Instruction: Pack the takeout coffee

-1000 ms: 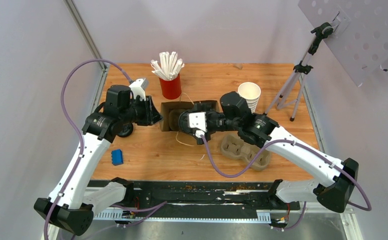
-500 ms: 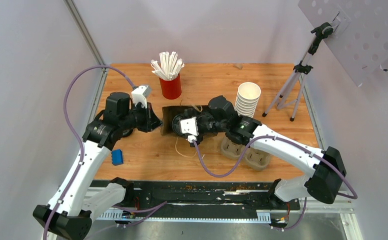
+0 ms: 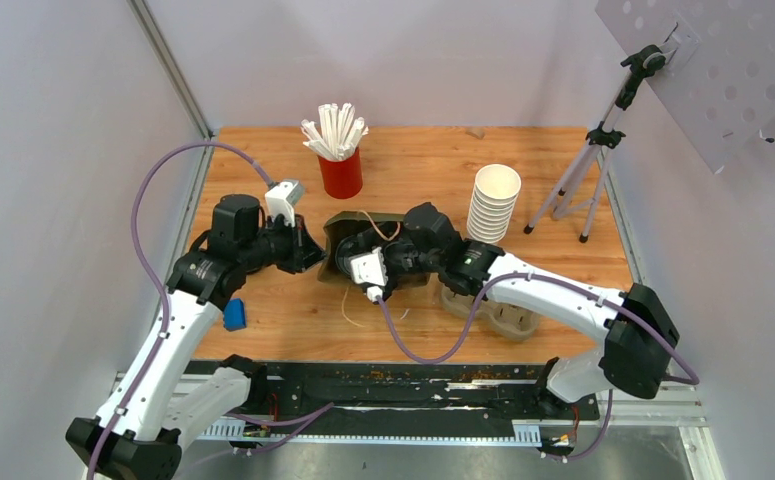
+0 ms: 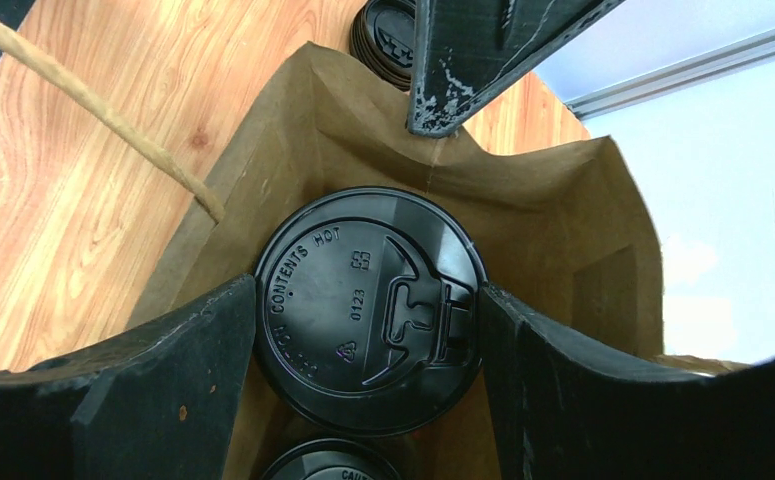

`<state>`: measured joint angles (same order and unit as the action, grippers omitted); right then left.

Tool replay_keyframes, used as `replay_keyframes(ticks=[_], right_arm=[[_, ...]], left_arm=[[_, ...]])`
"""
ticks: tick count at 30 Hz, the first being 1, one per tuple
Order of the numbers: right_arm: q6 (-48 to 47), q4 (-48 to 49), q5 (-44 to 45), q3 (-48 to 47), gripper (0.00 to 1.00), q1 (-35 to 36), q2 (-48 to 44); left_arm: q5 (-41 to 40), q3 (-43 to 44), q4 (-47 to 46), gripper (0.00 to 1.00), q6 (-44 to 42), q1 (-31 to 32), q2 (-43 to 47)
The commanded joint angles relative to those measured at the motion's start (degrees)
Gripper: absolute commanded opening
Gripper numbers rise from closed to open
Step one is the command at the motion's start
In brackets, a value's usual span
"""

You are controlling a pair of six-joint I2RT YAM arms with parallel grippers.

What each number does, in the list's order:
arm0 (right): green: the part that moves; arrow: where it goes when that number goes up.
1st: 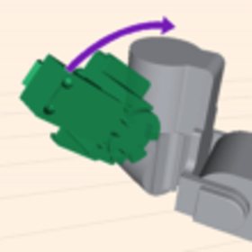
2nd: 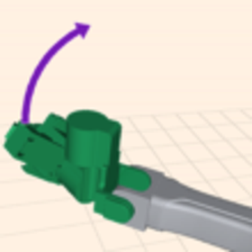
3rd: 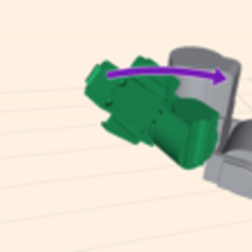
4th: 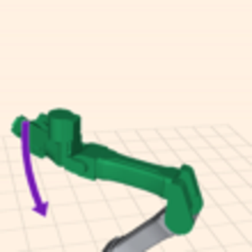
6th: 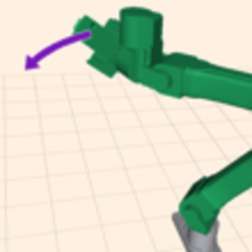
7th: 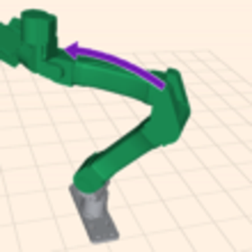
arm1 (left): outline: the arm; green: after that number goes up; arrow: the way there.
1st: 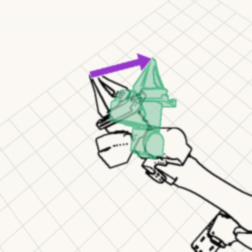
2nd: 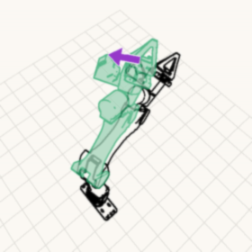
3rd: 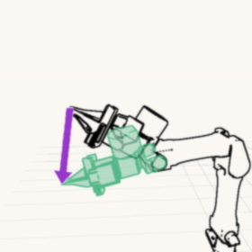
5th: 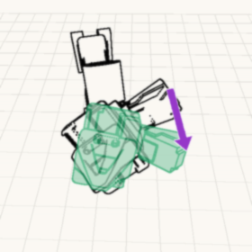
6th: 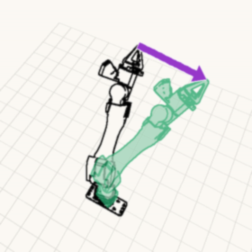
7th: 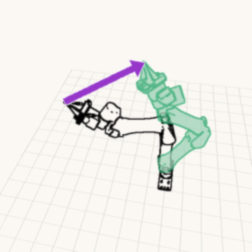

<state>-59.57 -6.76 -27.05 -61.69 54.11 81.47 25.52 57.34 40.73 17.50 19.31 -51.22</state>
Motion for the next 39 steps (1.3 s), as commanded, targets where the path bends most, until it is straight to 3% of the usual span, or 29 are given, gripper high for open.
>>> replay_keyframes(ticks=[1, 23, 39], right_arm=[[-1.83, 4.34, -0.81, 0.1, 0.72, 0.25, 1.65], [-3.18, 9.4, 3.28, 1.52, 0.71, -1.81, 7.24], [-1.69, 13.97, -0.22, 2.71, 0.71, -3.13, 8.11]], left_arm=[[1.93, -0.62, -2.65, 0.0, 0.11, 0.11, 1.49], [2.29, -1.35, -0.34, 0.0, 2.17, 0.11, 2.44], [-0.47, -0.91, 2.12, 0.0, 3.23, 0.11, 4.03]])
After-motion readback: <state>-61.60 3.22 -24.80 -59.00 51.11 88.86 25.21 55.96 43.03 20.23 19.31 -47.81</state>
